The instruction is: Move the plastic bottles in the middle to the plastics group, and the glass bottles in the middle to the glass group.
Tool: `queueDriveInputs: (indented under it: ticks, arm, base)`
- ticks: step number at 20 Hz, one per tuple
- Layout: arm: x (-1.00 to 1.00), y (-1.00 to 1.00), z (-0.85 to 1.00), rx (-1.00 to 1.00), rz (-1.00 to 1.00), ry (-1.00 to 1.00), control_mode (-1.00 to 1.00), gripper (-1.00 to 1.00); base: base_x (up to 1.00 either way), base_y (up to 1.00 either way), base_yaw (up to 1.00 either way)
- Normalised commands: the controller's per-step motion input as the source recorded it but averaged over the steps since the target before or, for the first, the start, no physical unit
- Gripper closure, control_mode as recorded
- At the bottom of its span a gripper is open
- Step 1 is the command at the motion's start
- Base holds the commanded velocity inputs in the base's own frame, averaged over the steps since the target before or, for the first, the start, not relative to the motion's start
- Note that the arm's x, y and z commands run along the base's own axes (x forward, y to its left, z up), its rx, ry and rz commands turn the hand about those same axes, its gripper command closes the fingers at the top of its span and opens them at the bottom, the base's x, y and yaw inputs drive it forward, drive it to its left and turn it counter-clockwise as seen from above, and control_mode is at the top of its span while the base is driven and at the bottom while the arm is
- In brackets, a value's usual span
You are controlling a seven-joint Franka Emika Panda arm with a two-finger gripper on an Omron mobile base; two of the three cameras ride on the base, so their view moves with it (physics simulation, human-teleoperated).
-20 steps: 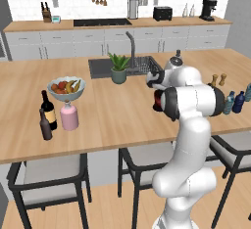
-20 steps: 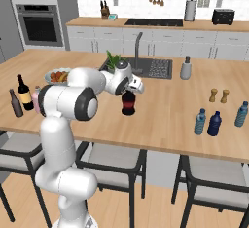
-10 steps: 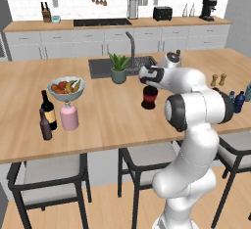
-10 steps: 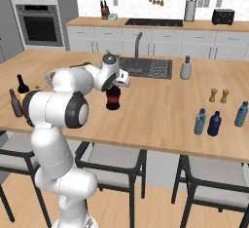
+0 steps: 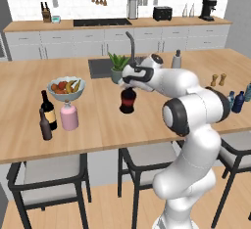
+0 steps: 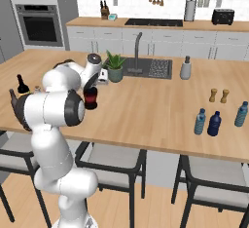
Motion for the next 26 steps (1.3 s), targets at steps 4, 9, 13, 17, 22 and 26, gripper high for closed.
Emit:
queueDriveInputs:
  ticks: [4, 9, 13, 17, 22, 26]
  arm:
    - [0.00, 0.97, 0.00, 0.00, 0.33, 0.00, -1.00, 1.00]
    - [0.00, 0.78, 0.00, 0.00, 0.29, -0.04, -1.00, 1.00]
    - [0.00, 0.68, 0.00, 0.00, 0.20, -0.07, -1.00, 1.00]
    - [0.00, 0.59, 0.00, 0.00, 0.16, -0.01, -1.00, 1.00]
    - [0.00, 0.36, 0.00, 0.00, 0.11, -0.03, -1.00, 1.00]
    - [0.01, 0.28, 0.00, 0.00, 0.09, -0.11, -1.00, 1.00]
  base:
    - [0.00, 0.00, 0.00]
    - [0.00, 0.00, 0.00]
    - [0.00, 0.00, 0.00]
    - [0.00, 0.00, 0.00]
    - [0.00, 0.00, 0.00]
    - [0.00, 0.00, 0.00]
